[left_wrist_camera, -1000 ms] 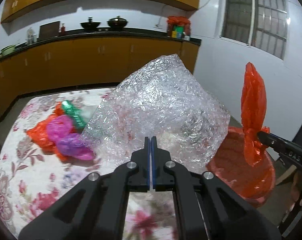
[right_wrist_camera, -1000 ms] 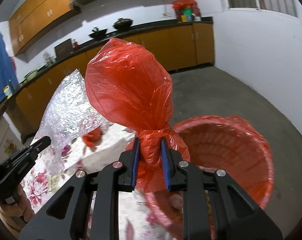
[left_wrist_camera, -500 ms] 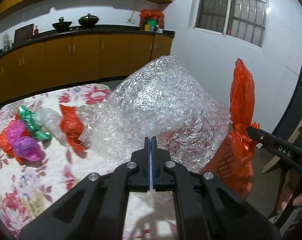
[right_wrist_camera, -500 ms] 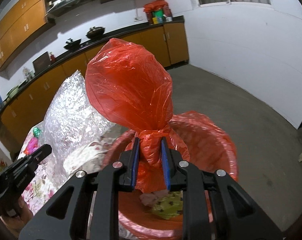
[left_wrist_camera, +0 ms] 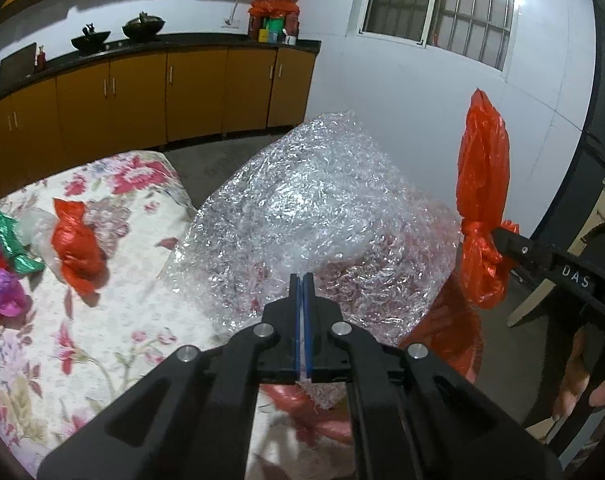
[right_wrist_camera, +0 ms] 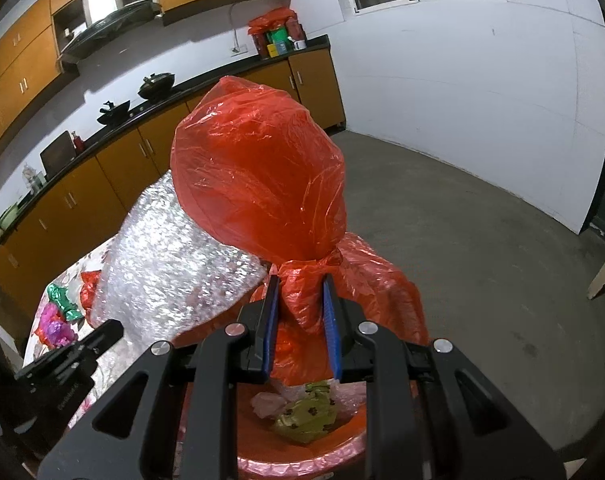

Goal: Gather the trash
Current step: 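Drop the red bag and bubble wrap into the wastebasket, opening both grippers, then grasp the red bag with the right gripper while the left reaches the pink bag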

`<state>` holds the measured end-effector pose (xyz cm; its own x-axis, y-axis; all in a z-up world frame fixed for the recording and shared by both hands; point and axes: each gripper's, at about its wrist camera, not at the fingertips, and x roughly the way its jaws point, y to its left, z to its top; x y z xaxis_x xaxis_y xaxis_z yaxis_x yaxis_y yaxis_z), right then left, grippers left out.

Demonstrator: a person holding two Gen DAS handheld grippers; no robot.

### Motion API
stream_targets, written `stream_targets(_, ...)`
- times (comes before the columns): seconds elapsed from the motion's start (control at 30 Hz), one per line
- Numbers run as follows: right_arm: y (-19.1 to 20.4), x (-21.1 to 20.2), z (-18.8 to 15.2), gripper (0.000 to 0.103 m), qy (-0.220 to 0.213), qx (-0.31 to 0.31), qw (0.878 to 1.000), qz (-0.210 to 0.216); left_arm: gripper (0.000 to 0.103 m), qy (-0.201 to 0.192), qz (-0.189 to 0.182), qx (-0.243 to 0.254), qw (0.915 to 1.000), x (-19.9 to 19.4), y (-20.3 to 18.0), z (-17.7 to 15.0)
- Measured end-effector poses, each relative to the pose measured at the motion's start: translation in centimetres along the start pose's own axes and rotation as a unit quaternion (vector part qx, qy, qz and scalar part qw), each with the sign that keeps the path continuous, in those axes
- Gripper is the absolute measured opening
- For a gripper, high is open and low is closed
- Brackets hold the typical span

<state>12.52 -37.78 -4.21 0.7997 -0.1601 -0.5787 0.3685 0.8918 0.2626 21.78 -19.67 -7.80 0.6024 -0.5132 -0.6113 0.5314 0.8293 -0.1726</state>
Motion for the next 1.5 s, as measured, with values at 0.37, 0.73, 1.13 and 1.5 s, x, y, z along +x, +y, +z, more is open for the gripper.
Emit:
stream_targets(0.37,0.0,0.6,0.1,0.036,0.011,0.015,1.0,0.011,0.017,0.037,-0.014,-0.003,0.9992,2.5,-0.6,-1.4)
stream_targets(0.73,1.6,0.0,0.3,0.068,-0.018,-0.01,1.0,0.002,0.055,0.01,0.058,-0.028,0.9979,0.2,3.6,-1.7)
stream_targets(1.13,9.0,1.8,-0.2,0.069,0.007,-0.088,0.994,0.061,0.073,-0.022,0.184,-0.073,0.98,-5.0,13.0,-2.7)
stream_targets(1.5,22.3,6.5,-1.6,0.073,0.04,-0.182,0.969,0.164,0.074,-0.046,0.272,-0.174,0.9452,-10.9,24.0,-4.6)
